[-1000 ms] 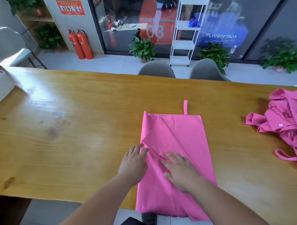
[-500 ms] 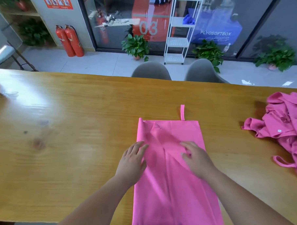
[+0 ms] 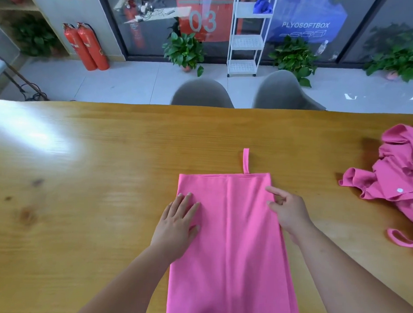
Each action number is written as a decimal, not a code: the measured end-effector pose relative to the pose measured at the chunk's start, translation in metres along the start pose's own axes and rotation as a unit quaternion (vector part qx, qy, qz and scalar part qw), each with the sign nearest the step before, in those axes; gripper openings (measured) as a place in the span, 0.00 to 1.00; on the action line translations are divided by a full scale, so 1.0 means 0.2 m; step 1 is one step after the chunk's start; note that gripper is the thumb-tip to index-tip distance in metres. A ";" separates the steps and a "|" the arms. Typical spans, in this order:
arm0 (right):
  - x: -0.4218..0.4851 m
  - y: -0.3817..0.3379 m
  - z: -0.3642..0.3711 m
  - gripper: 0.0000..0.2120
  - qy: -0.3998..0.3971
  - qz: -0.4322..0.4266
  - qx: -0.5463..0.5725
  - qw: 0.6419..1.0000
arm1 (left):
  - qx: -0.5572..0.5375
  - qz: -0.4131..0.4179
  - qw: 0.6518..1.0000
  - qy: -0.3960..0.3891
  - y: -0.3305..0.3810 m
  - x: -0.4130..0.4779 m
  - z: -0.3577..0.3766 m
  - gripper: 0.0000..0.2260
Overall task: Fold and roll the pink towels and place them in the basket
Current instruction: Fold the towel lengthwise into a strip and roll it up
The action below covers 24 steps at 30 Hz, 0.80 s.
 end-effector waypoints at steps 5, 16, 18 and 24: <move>0.08 -0.01 -0.03 0.23 0.039 -0.039 -0.079 0.995 | -0.004 -0.065 0.997 0.037 -0.06 0.10 -0.01 0.29; 0.34 -0.17 -0.05 0.18 0.079 -0.083 -0.170 0.979 | -0.098 -0.202 0.968 0.112 -0.18 0.36 -0.19 0.24; 0.40 -0.17 -0.06 0.19 0.069 -0.075 -0.166 0.981 | -0.095 -0.224 0.963 0.117 -0.23 0.40 -0.23 0.22; 0.55 -0.17 -0.03 0.12 0.000 -0.020 -0.238 0.971 | -0.171 -0.288 0.941 0.055 -0.38 0.51 -0.24 0.21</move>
Point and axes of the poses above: each hand's wrist, its own x-axis towards the middle knuckle, its own z-axis out of the palm, y = z × x, the point moved 9 cm from there along x, towards the middle knuckle, and after that the axes turned 5 degrees about -x, right-handed, at the moved point
